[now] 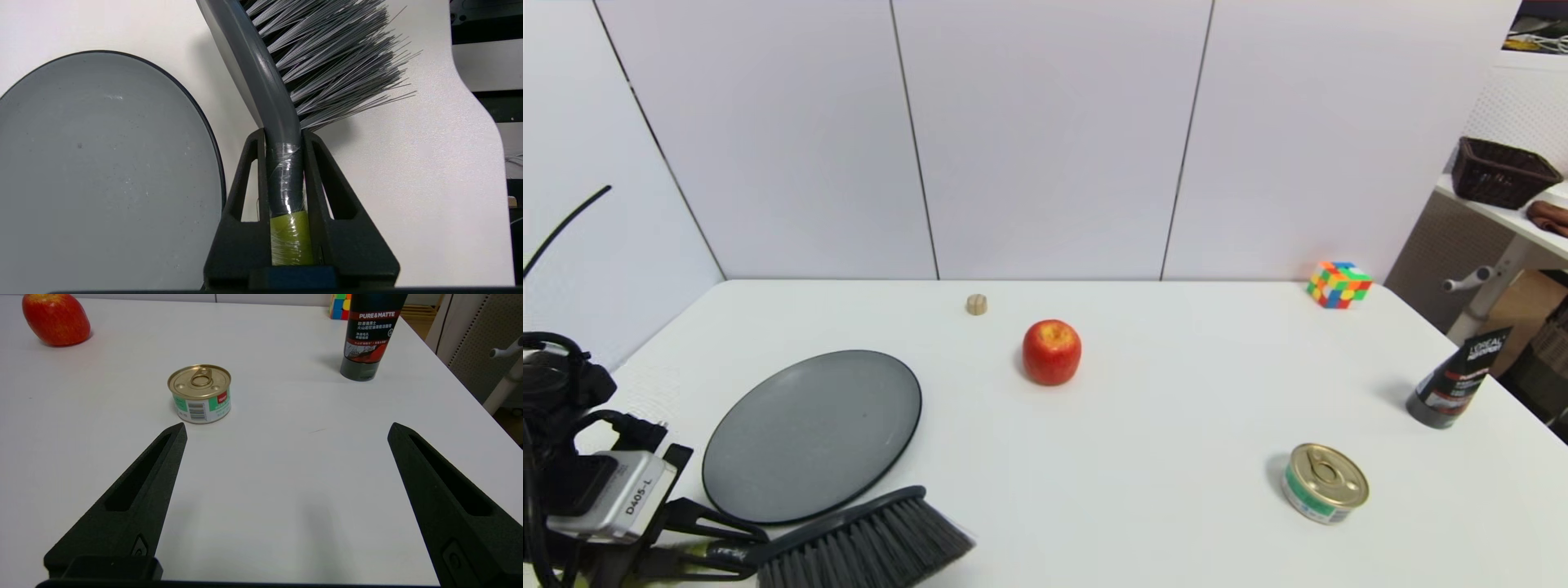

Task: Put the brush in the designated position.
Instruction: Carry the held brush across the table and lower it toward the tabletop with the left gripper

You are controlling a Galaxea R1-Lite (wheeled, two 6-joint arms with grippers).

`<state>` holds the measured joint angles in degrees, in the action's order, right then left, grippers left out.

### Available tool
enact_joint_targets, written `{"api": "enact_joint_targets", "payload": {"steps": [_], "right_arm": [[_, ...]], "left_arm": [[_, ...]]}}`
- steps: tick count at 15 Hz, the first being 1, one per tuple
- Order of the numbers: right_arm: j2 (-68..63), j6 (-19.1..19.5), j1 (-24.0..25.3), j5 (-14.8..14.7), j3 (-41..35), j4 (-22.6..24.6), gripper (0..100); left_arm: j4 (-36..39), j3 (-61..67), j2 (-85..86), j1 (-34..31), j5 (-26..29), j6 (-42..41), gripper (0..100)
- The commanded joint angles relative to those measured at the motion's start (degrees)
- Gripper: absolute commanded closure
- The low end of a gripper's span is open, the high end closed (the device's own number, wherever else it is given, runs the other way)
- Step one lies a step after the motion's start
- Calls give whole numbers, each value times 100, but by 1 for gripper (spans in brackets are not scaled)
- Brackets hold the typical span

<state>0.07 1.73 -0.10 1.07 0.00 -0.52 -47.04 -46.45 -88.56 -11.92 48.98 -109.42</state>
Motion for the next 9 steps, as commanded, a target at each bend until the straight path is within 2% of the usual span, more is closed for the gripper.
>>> {"api": "enact_joint_targets", "payload": {"steps": [1,9], "right_arm": [[-7,3,1,7,-9,0,0],[-7,3,1,-2,-9,0,0]], "left_arm": [[-33,-119,-539,-3,6,-334,100],[-15,-479,-1216,208,-38,-352,100]]}}
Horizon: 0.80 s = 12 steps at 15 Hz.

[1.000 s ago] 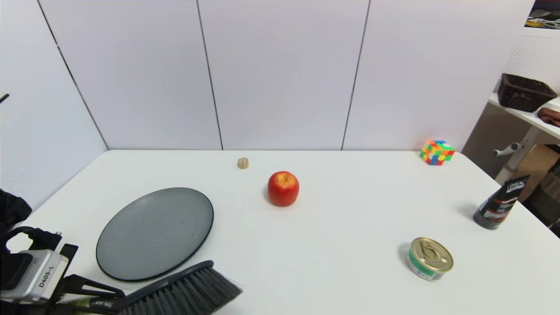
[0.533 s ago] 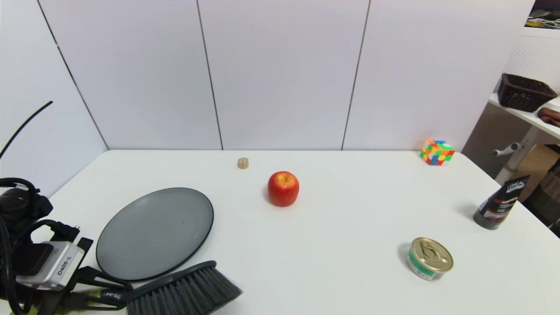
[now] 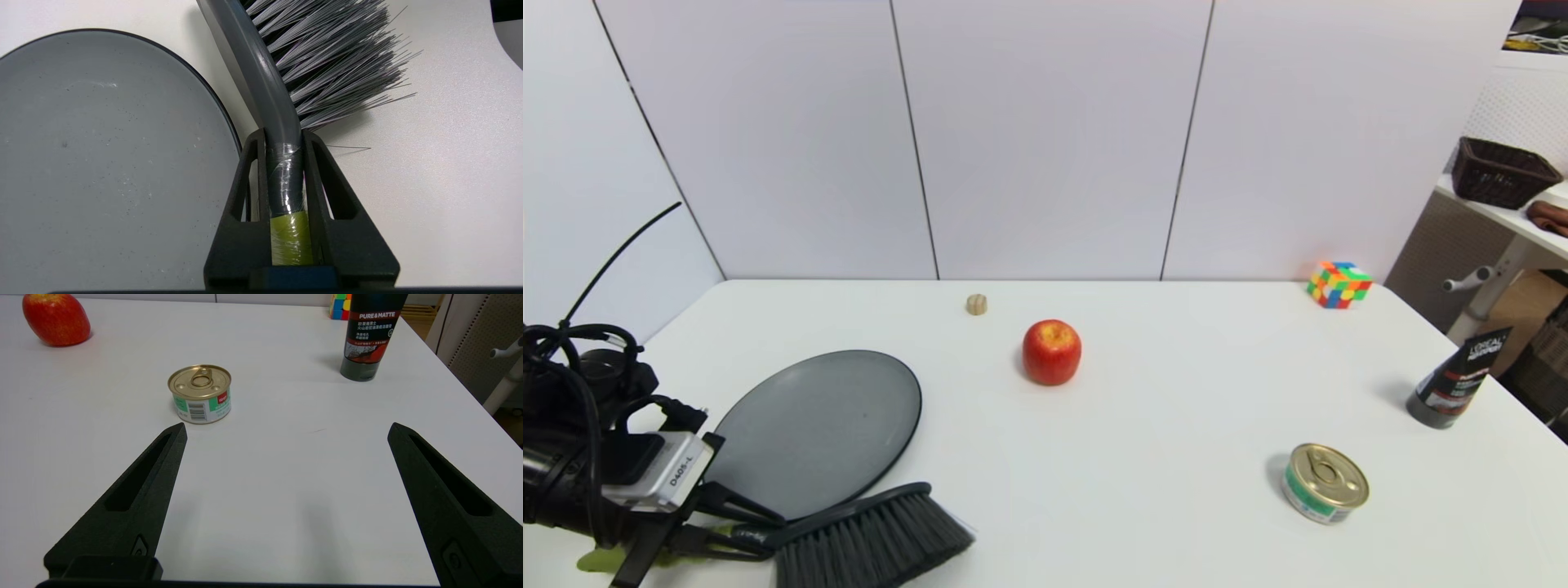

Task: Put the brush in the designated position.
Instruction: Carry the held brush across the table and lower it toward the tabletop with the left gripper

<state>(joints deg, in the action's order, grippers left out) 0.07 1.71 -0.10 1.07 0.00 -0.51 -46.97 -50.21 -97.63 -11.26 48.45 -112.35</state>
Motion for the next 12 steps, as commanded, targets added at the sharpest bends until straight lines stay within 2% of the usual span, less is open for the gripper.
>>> {"api": "enact_joint_targets", "payload": {"steps": [1,12], "right_arm": [[-7,5,1,7,-9,-2,0],[-7,5,1,7,-9,-2,0]], "left_arm": [[-23,-147,-379,186,7,-50,100],[-23,-525,-810,256,-204,-6,100]]}}
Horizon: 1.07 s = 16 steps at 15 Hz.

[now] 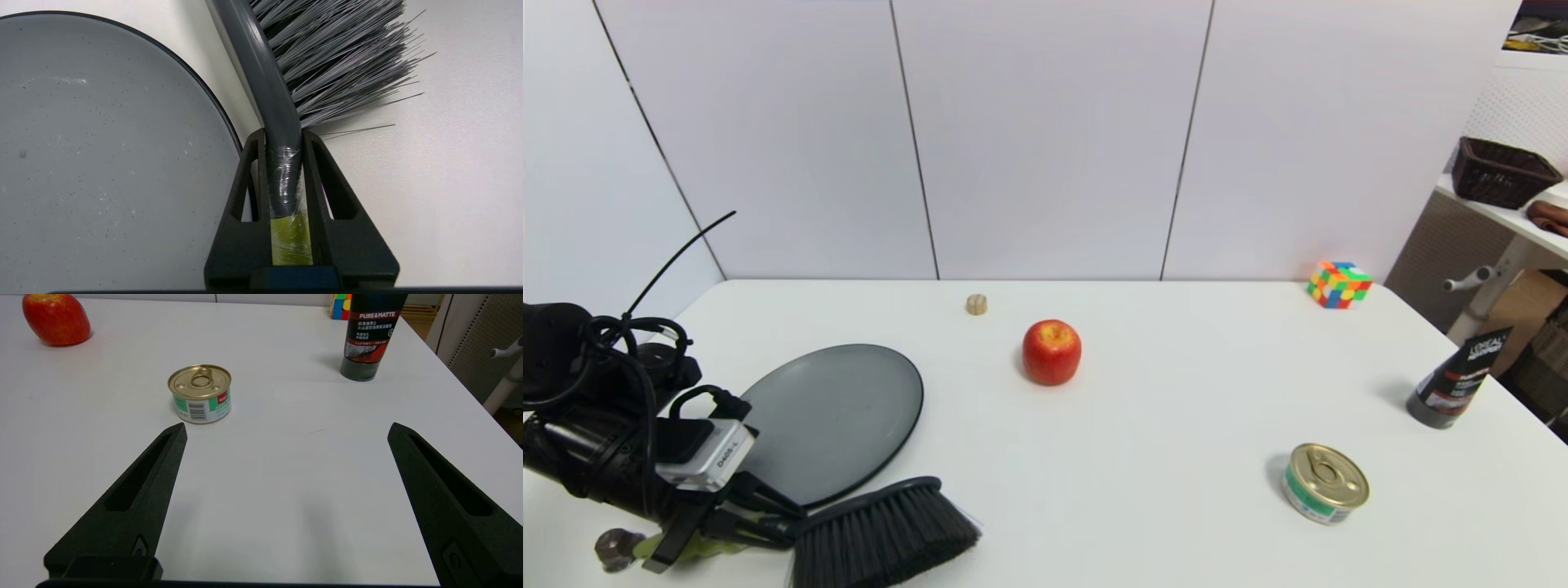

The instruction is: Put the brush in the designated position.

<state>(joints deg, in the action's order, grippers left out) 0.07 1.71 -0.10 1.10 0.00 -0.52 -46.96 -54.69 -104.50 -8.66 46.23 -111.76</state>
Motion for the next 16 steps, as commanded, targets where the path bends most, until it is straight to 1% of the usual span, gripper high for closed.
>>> {"api": "enact_joint_targets", "payload": {"steps": [1,2,3,7,9,10,12,14,16], "right_arm": [[-7,5,1,5,-9,0,0],[-7,5,1,5,-9,0,0],[-7,5,1,5,-9,0,0],[-7,5,1,5,-9,0,0],[-7,5,1,5,-9,0,0],[-7,5,1,5,-9,0,0],[-7,5,1,5,-9,0,0],[-7,5,1,5,-9,0,0],[-7,5,1,5,-9,0,0]], "left_arm": [[-24,-77,-115,-5,0,-56,100],[-15,-77,-115,4,-8,-39,100],[-24,-77,-106,-5,-8,-39,0],[-59,-68,44,-5,18,14,0],[-50,-77,290,-5,36,278,0],[-50,-77,421,-5,71,392,0],[-59,-209,738,-5,308,647,0],[-59,-561,1230,13,405,1324,0],[-59,-991,1968,92,378,2871,0]]}}
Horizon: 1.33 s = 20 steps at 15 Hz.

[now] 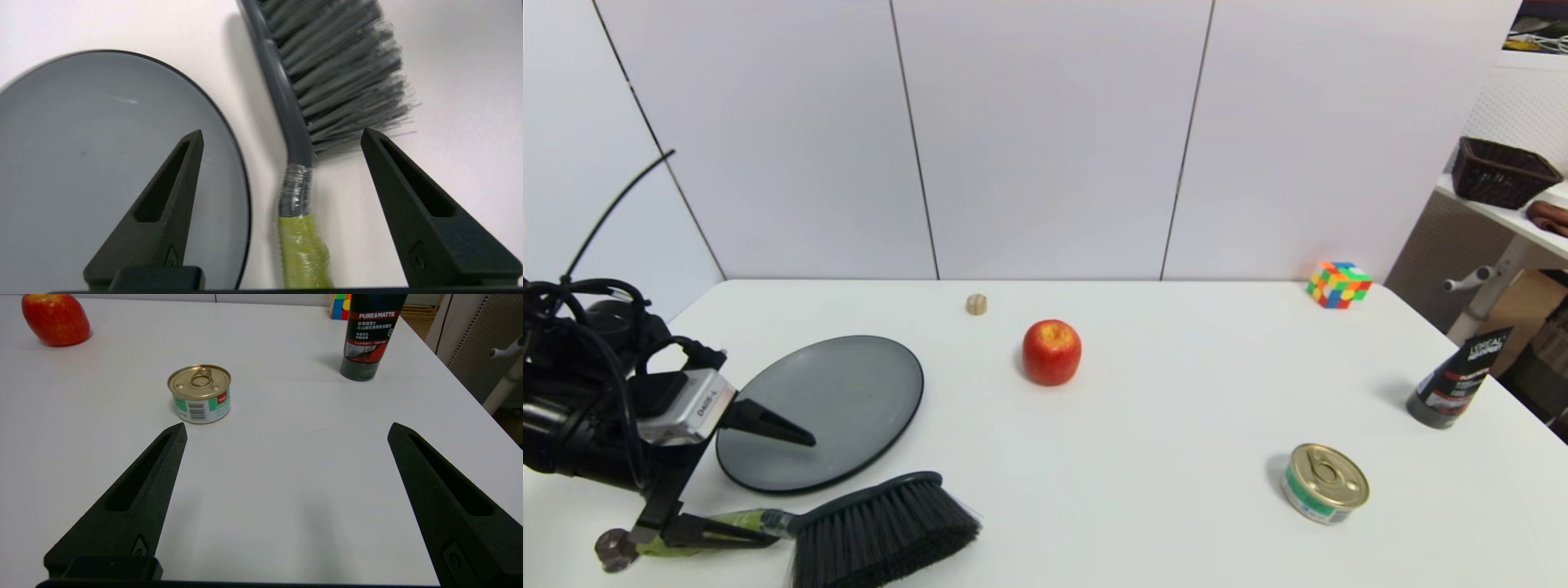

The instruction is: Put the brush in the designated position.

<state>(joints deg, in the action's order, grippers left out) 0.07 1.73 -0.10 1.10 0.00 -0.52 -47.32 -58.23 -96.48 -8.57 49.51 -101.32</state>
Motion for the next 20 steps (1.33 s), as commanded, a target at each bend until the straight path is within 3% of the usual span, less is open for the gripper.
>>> {"api": "enact_joint_targets", "payload": {"steps": [1,3,7,8,16,18,20], "right_arm": [[-7,3,1,5,-9,0,0],[-7,3,1,5,-9,0,0],[-7,3,1,-4,-9,0,0],[-7,3,1,5,-9,0,0],[-7,3,1,5,-9,0,0],[-7,3,1,5,-9,0,0],[-7,3,1,5,-9,0,0]], "left_arm": [[-14,-716,1465,101,33,2617,0],[39,-786,2151,136,-196,4304,0],[1401,-513,3513,426,-2173,6686,0],[1779,-311,3838,567,-2455,7170,0],[4354,2818,6695,593,-2551,9051,0],[4521,3459,7239,593,-2569,9191,0],[4530,3987,7723,620,-2955,9288,0]]}}
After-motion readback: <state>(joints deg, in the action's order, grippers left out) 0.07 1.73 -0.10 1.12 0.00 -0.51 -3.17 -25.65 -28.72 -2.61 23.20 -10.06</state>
